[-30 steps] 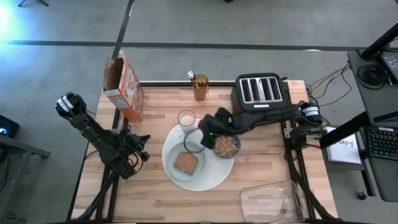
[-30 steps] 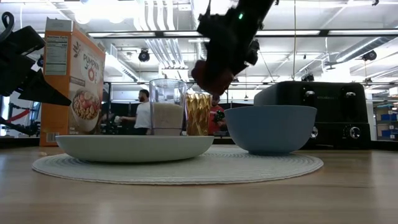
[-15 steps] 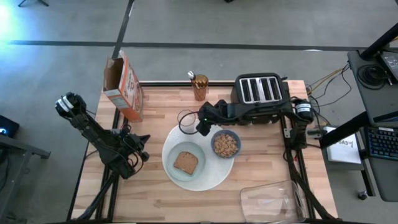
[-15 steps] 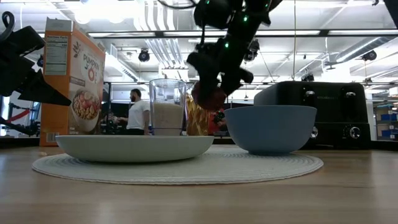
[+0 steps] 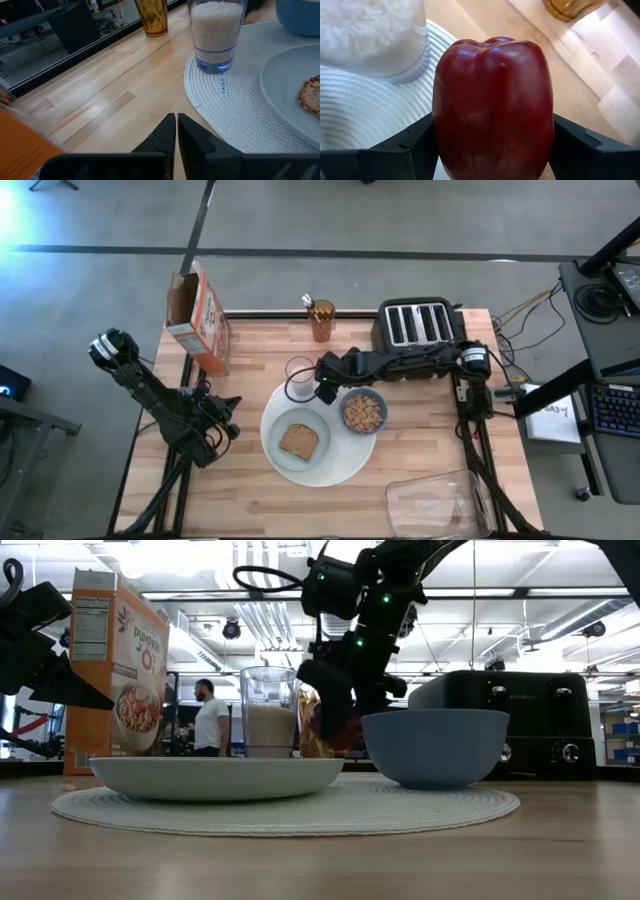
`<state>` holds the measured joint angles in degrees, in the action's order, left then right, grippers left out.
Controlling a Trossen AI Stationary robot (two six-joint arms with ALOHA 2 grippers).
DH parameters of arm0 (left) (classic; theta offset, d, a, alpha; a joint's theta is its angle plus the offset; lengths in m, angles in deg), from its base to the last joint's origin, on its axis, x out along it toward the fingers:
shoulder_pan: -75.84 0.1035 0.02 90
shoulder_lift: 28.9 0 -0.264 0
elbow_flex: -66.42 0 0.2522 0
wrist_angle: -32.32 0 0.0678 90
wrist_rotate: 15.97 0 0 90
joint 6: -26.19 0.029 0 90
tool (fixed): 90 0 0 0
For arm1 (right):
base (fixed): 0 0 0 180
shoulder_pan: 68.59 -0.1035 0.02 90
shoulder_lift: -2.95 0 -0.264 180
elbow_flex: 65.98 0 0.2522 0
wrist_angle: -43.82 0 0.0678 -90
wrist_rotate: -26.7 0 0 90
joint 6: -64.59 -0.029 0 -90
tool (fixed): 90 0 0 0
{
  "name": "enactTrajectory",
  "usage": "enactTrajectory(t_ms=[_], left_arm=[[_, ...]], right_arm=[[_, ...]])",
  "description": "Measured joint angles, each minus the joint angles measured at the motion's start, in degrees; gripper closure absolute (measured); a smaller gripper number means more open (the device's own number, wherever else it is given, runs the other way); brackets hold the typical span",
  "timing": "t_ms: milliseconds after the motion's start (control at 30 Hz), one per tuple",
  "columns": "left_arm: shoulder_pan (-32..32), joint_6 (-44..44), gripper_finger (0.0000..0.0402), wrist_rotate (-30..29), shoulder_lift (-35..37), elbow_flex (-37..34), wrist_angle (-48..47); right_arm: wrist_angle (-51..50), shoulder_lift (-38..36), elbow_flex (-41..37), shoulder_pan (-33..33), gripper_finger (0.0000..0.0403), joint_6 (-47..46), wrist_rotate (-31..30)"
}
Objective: Arrange a breakfast setting
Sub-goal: Put the apple on the placemat
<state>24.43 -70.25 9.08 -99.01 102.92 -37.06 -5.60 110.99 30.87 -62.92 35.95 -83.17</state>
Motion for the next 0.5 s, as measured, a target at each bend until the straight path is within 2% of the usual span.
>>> enactTrajectory(t_ms=[500], left_arm=[[0.00, 0.00, 0.0400, 0.00, 0.00, 0.00, -0.11]], right_arm=[[-0.49, 3.13, 0.00, -0.15, 0.0129, -0.83, 7.05]])
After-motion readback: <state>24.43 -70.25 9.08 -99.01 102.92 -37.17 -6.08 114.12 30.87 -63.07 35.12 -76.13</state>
